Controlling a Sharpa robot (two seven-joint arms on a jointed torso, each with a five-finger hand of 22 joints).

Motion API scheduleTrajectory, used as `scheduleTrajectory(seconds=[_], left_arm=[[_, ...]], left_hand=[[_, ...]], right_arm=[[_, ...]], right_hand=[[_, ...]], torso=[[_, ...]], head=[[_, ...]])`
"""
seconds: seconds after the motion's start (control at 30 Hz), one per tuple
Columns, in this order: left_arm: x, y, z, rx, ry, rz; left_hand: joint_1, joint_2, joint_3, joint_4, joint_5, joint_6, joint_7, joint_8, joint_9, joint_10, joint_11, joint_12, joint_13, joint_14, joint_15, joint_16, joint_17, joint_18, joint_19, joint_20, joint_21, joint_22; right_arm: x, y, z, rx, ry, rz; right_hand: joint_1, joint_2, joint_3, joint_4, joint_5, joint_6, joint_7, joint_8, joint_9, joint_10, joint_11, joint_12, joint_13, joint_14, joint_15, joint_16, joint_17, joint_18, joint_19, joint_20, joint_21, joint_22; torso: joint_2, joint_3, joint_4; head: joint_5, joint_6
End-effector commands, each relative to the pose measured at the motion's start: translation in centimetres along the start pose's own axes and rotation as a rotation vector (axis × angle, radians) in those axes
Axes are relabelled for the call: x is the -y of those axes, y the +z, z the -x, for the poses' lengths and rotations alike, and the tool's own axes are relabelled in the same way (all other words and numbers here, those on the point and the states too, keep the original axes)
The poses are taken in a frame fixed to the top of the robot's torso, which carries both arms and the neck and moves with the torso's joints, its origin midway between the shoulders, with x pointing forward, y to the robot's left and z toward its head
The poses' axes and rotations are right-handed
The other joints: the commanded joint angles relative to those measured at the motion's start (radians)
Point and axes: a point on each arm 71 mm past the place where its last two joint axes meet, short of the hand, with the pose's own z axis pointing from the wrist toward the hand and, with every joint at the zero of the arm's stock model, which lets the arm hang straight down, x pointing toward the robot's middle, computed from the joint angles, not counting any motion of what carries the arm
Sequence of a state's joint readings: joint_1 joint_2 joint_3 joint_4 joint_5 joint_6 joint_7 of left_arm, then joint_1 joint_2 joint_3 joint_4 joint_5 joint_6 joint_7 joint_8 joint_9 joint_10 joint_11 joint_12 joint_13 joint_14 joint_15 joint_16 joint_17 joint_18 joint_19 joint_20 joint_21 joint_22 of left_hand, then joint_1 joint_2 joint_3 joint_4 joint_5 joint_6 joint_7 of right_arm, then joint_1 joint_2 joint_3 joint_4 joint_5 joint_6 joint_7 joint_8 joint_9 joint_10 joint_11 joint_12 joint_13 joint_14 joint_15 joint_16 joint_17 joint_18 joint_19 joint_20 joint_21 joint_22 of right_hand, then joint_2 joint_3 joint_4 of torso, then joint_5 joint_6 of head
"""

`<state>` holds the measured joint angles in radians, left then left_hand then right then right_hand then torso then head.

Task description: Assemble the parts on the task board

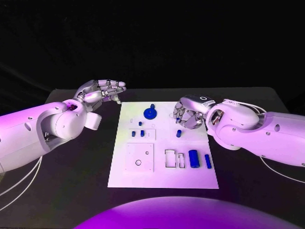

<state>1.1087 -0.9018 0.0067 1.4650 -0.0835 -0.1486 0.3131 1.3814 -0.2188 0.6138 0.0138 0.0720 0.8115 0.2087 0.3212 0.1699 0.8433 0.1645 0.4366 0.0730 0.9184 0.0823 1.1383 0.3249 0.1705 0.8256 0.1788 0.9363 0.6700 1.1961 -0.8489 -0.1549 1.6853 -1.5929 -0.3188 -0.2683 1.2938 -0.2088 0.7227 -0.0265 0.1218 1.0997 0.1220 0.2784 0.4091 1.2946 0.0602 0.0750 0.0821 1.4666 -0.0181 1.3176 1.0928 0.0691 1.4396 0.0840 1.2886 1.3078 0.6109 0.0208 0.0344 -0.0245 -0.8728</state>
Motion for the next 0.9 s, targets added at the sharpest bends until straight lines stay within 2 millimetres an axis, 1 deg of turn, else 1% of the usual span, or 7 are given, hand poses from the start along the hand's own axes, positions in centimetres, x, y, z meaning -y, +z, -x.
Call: scheduleTrajectory(seconds=[0.03,0.17,0.3,0.4,0.47,0.67,0.9], left_arm=[[0.1,0.2,-0.4,-0.023,-0.004,-0.008],[0.1,0.3,-0.6,-0.027,-0.006,-0.009],[0.0,0.4,-0.8,-0.028,-0.007,-0.010],[0.0,0.6,-1.0,-0.032,-0.009,-0.010],[-0.1,0.7,-1.2,-0.035,-0.010,-0.010],[-0.1,0.9,-1.6,-0.044,-0.013,-0.008],[-0.2,1.1,-1.8,-0.050,-0.015,-0.008]], left_hand=[[0.009,0.004,-0.005,-0.003,0.007,-0.007,0.016,-0.007,-0.001,-0.004,-0.001,0.003,-0.001,-0.002,0.005,-0.005,-0.001,0.014,0.009,0.000,-0.003,-0.001],[0.010,0.005,-0.006,-0.004,0.007,-0.008,0.016,-0.007,-0.001,-0.005,0.000,0.004,-0.001,-0.002,0.005,-0.005,-0.001,0.014,0.009,0.000,-0.004,-0.001],[0.010,0.005,-0.006,-0.004,0.007,-0.008,0.016,-0.007,-0.001,-0.005,0.000,0.004,-0.001,-0.002,0.005,-0.005,-0.001,0.014,0.009,0.000,-0.004,-0.001],[0.010,0.005,-0.006,-0.004,0.008,-0.008,0.016,-0.007,-0.001,-0.006,0.000,0.004,-0.001,-0.003,0.005,-0.005,-0.001,0.014,0.009,0.000,-0.004,-0.001],[0.010,0.005,-0.006,-0.004,0.008,-0.008,0.016,-0.007,-0.001,-0.006,0.000,0.004,-0.001,-0.003,0.005,-0.005,-0.001,0.014,0.009,0.000,-0.004,-0.001],[0.010,0.005,-0.006,-0.004,0.008,-0.007,0.016,-0.006,-0.001,-0.006,0.000,0.004,-0.001,-0.003,0.005,-0.005,-0.002,0.014,0.009,0.000,-0.004,-0.002],[0.010,0.005,-0.006,-0.004,0.008,-0.007,0.016,-0.006,-0.001,-0.006,0.000,0.004,-0.001,-0.003,0.005,-0.005,-0.002,0.014,0.009,0.000,-0.004,-0.002]], right_arm=[[-2.5,0.0,-0.4,0.004,0.031,0.079],[-5.1,0.1,-1.1,-0.005,0.048,0.155],[-7.0,0.4,-2.1,-0.018,0.057,0.208],[-7.9,0.6,-3.0,-0.030,0.060,0.234],[-8.3,0.7,-3.7,-0.041,0.062,0.245],[-9.2,1.0,-5.9,-0.079,0.070,0.261],[-9.4,1.2,-7.3,-0.103,0.068,0.258]], right_hand=[[-0.002,0.010,-0.001,-0.007,0.003,0.005,-0.002,0.003,0.001,0.017,-0.008,0.005,0.001,0.017,-0.005,0.004,-0.002,-0.010,0.008,0.000,-0.001,0.175],[-0.001,0.011,-0.002,-0.009,0.003,0.004,-0.002,0.003,0.002,0.016,-0.008,0.004,0.001,0.017,-0.005,0.003,-0.004,-0.009,0.007,-0.001,-0.002,0.175],[-0.001,0.012,-0.002,-0.009,0.003,0.004,-0.002,0.003,0.002,0.016,-0.008,0.004,0.001,0.017,-0.005,0.003,-0.004,-0.009,0.007,-0.001,-0.004,0.175],[-0.001,0.012,-0.002,-0.010,0.003,0.003,-0.001,0.003,0.002,0.016,-0.007,0.004,0.001,0.017,-0.005,0.003,-0.005,-0.009,0.007,-0.001,-0.004,0.174],[-0.001,0.012,-0.002,-0.010,0.003,0.003,-0.001,0.003,0.002,0.016,-0.007,0.004,0.001,0.017,-0.005,0.003,-0.005,-0.009,0.007,-0.001,-0.004,0.174],[0.000,0.014,-0.002,-0.011,0.003,0.002,-0.001,0.003,0.003,0.015,-0.007,0.003,0.000,0.017,-0.005,0.003,-0.004,-0.009,0.007,-0.001,-0.004,0.175],[0.000,0.014,-0.002,-0.011,0.003,0.002,-0.001,0.003,0.003,0.015,-0.007,0.003,0.000,0.017,-0.005,0.003,-0.004,-0.009,0.007,-0.001,-0.004,0.175]], torso=[[-0.001,0.0009,0.0018],[-0.002,-0.0012,0.0021],[-0.003,-0.0031,0.0012],[-0.003,-0.0031,0.0015],[-0.001,-0.0023,0.0016],[-0.002,-0.0031,-0.0003],[-0.001,-0.0010,0.0000]], head=[[0.017,0.000],[0.040,0.000],[0.071,0.000],[0.083,0.000],[0.097,0.000],[0.116,0.000],[0.128,0.000]])
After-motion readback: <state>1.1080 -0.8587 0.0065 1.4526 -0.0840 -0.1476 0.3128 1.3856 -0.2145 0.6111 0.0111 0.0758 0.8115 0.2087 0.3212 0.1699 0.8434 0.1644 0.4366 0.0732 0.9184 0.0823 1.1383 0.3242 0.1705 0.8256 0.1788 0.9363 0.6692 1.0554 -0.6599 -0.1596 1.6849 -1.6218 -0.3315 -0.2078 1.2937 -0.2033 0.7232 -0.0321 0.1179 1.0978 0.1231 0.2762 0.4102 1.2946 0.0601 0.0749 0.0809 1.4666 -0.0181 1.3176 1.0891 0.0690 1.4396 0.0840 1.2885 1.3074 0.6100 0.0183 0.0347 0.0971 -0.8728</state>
